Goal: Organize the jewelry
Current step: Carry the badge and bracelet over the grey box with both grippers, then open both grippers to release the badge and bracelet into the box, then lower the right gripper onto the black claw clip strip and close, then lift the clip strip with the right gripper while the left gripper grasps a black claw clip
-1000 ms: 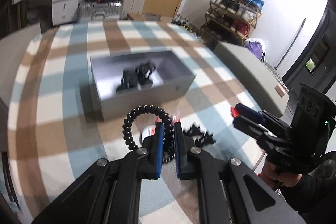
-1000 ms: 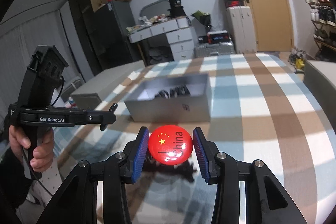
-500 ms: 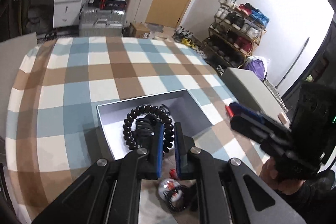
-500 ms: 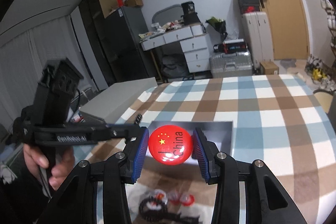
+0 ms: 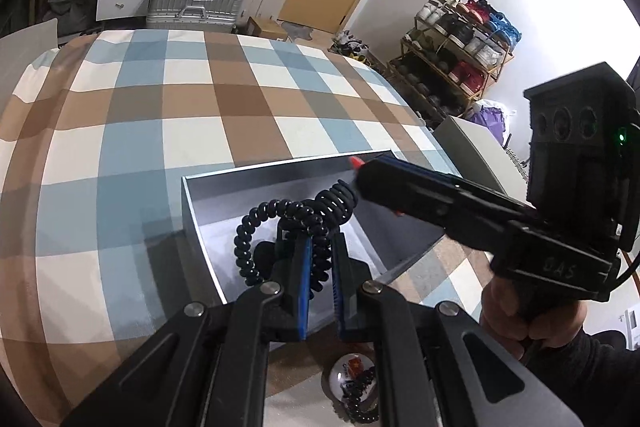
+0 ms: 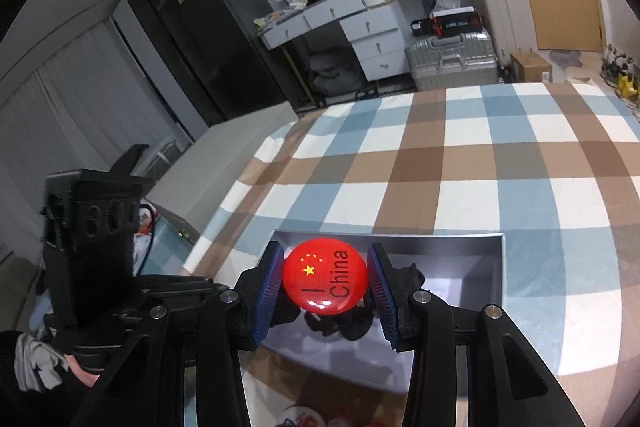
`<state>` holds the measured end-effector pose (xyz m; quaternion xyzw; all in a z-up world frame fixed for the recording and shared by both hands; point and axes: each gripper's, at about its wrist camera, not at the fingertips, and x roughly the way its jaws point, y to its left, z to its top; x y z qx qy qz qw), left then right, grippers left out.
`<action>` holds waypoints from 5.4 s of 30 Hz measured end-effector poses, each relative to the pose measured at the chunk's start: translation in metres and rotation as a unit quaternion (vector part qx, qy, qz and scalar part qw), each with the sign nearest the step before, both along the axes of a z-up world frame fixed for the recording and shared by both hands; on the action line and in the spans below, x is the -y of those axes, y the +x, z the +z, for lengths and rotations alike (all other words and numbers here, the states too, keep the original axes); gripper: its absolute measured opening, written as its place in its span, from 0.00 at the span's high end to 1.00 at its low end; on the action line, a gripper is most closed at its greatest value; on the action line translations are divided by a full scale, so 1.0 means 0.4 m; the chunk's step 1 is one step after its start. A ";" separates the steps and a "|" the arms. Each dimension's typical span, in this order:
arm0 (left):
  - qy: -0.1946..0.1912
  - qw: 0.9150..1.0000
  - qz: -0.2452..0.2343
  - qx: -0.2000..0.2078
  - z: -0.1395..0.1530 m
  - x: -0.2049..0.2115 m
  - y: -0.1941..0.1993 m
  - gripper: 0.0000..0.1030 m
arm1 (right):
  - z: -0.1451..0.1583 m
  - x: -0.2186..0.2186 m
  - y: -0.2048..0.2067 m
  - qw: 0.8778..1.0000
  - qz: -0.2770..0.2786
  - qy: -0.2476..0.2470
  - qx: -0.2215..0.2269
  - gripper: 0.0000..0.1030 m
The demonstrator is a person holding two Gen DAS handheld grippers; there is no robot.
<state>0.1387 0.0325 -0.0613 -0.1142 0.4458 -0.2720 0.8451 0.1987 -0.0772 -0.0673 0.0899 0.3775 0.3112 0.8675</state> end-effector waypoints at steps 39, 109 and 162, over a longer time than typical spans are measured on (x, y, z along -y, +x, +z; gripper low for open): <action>0.101 0.984 0.083 0.123 0.120 0.065 -0.179 0.26 | 0.159 0.160 -0.299 0.980 -0.107 -0.013 0.164 0.04; 0.120 0.965 0.221 0.076 -0.078 -0.002 -0.377 0.03 | -0.163 0.094 -0.486 0.984 -0.011 -0.171 0.040 0.57; 0.257 0.949 -0.178 0.047 -0.099 0.288 -0.188 0.77 | -0.116 0.348 -0.530 0.989 -0.097 -0.081 0.075 0.84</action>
